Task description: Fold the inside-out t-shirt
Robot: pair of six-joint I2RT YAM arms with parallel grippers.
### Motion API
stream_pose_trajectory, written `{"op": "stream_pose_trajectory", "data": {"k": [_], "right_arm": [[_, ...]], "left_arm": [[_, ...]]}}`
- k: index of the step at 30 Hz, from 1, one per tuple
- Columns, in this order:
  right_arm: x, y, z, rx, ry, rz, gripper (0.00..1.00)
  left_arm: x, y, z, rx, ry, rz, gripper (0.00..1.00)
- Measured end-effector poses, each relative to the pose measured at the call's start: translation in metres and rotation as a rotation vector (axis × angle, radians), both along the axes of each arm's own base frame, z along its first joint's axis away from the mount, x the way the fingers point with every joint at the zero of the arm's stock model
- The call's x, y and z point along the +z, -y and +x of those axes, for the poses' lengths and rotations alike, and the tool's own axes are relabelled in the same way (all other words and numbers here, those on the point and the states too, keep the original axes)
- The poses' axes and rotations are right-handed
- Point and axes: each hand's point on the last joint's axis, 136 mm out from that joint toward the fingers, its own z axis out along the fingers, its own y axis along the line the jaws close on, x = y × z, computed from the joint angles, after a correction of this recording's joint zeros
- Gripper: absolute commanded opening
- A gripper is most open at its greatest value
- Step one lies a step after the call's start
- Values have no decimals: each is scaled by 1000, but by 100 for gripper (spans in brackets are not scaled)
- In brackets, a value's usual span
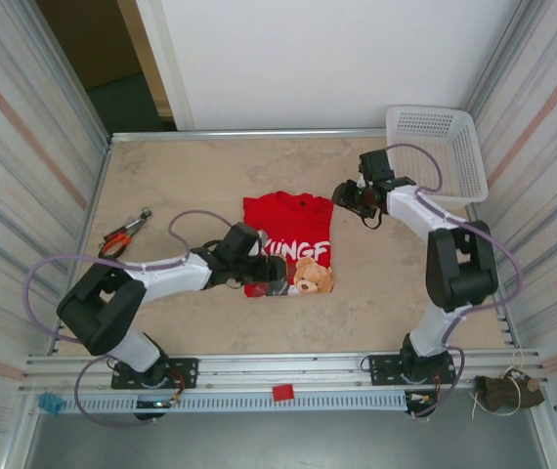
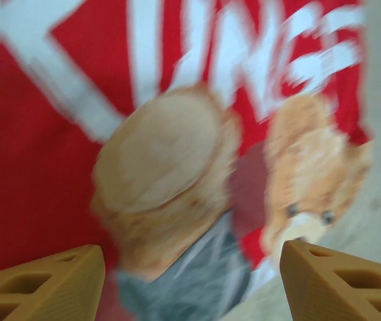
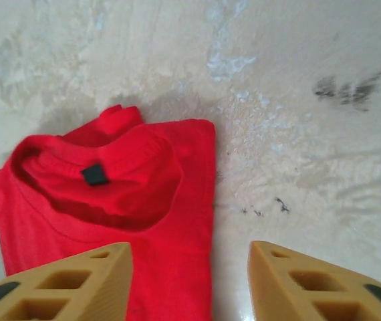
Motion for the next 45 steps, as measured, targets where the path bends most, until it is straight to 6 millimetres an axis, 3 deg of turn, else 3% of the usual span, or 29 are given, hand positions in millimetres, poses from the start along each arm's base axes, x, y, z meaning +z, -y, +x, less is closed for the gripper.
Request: {"op": "stream_pose_trajectory", "data": {"k": [7,9,12,15,18,20,22,26,28,31,35,37,40,45], "right_arm": [[-51,-17,5,36,-126,15,44],[-56,-22,6,45,-139,26,35],[-59,-25,9,48,-148,36,5],[-57,-31,20,52,-141,53,2],[-52,-37,37,54,-120,67,14],[-48,-40,48,58,-105,78,35],[-45,-43,52,68,-94,89,47],[-44,-39,47,73,-93,85,64],[-40,-31,38,69,-96,76,73],[-25,-16,29,60,-70,69,81],[-6,-4,32,56,-20,74,81],[-6,-3,34,55,-17,81,81],[-9,-7,31,68,-29,99,79],[-20,-15,30,93,-56,136,76]], "left_arm": [[-5,-1,1,7,10,0,70],[-6,-1,1,7,10,0,70],[-7,-1,1,4,11,1,70],[-7,1,3,-2,19,-3,70],[-7,4,6,-6,28,-10,70],[-7,5,7,-7,34,-13,70],[-7,5,7,-10,37,-12,70],[-3,0,8,-11,31,-14,72],[5,-11,11,10,20,-6,79],[46,-31,40,75,75,-28,83],[125,-67,113,194,244,-120,84],[140,-88,142,232,285,-131,84],[126,-103,174,234,263,-119,84],[59,-91,192,150,124,-103,84]]}}
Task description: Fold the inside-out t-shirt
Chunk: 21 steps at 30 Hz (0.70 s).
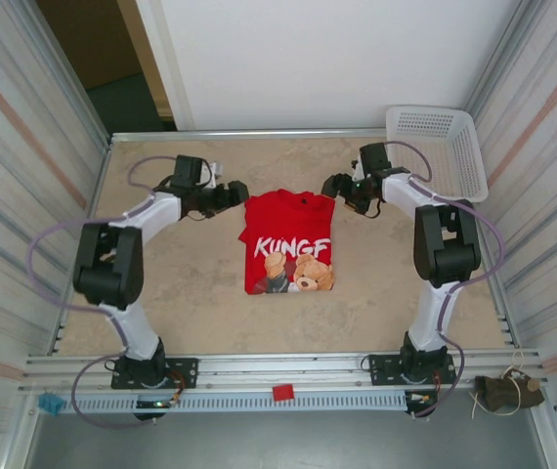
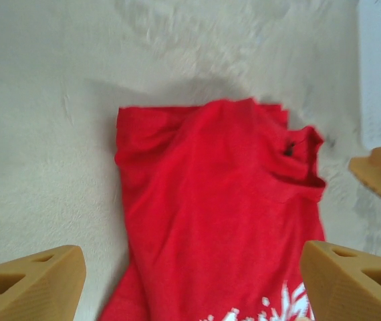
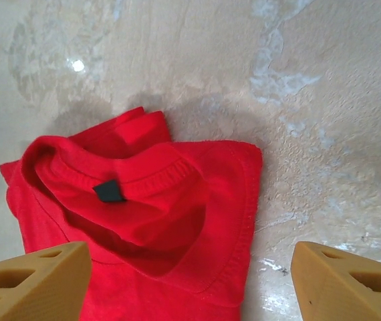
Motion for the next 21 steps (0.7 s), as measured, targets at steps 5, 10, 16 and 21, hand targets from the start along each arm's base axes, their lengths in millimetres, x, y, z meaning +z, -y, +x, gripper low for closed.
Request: {"op": "stream_pose_trajectory", "data": {"k": [5,10,16,21], "right_arm": [[-15,-2,-8,12,-41,14,74],[-21,-6,-11,25,-58,34,71],[-34,-13,-11,48,-82,72,71],[-40,-16,-10,55,-92,92,71]], "left_arm": [[-34,11,6,-53,-70,-14,84],[-39,21,16,-81,-73,-41,84],[-50,41,17,-126,-82,-56,84],[-50,48,17,-145,-69,-64,84]]}}
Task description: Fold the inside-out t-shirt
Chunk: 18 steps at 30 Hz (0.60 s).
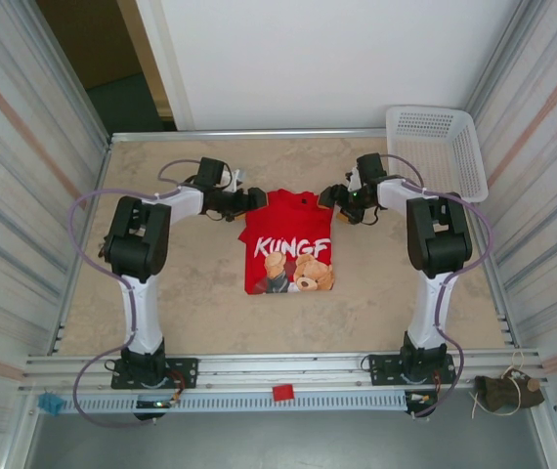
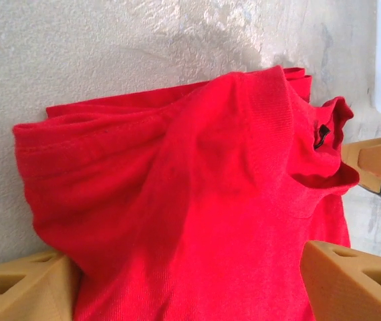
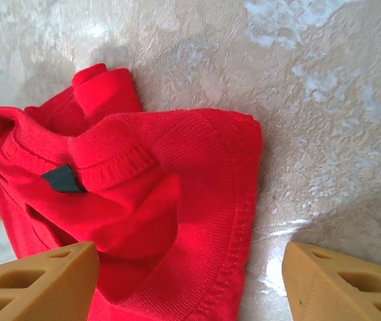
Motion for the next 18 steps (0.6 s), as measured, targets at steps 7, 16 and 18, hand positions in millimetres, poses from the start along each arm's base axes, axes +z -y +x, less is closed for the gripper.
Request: {"op": "stream_pose_trajectory", "data": {"k": [7,16,18], "right_arm": [[0,-7,5,14,8,21,69],[3,-37,16,48,40,107,68],[3,-40,17,47,42,120,67]], "left_arm": [[0,-2,1,3,-1,-5,84],[2,3,4,-4,2,-75,78],[3,7,6,-11,10,-103,76]]}}
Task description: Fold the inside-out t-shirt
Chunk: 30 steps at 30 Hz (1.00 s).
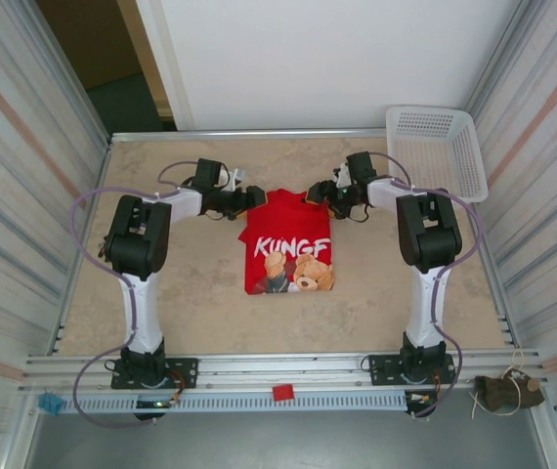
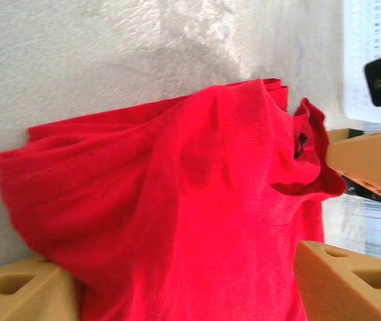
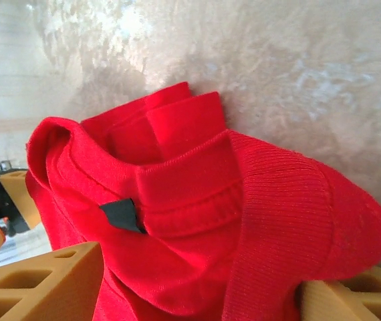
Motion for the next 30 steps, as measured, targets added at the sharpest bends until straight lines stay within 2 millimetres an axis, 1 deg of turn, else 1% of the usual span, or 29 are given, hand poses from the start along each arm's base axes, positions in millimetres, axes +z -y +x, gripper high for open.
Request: {"op": "stream_pose_trajectory", "data": {"k": [4,7,8,12,15,18,20,24,27,30], "right_arm": [[0,-1,2,-13,-14,20,65],[0,-2,3,-19,-16,25,63],[0,-2,4,-22,-16,27,63],[-1,-2,5,-25,-18,28,63],[-1,-2,5,-28,-19,27,63],[-1,-2,5,-29,-18,26,63],[-2,-1,5,-31,-18,23,63],[-2,-1,5,-32,-17,19,63],[-2,-1,5,-35,-15,12,62],[-3,-2,5,-36,-14,7,62]], "left_arm": [[1,9,2,-16,16,-39,73],[0,15,1,-23,20,-41,67],[-1,17,1,-24,20,-39,67],[-3,15,2,-1,32,-5,74],[-3,12,2,29,72,76,77],[-7,0,1,65,99,186,80],[-8,-12,4,94,121,258,82],[-11,-33,12,150,156,373,82],[-13,-42,15,168,167,413,82],[-10,-46,17,182,185,431,83]]}}
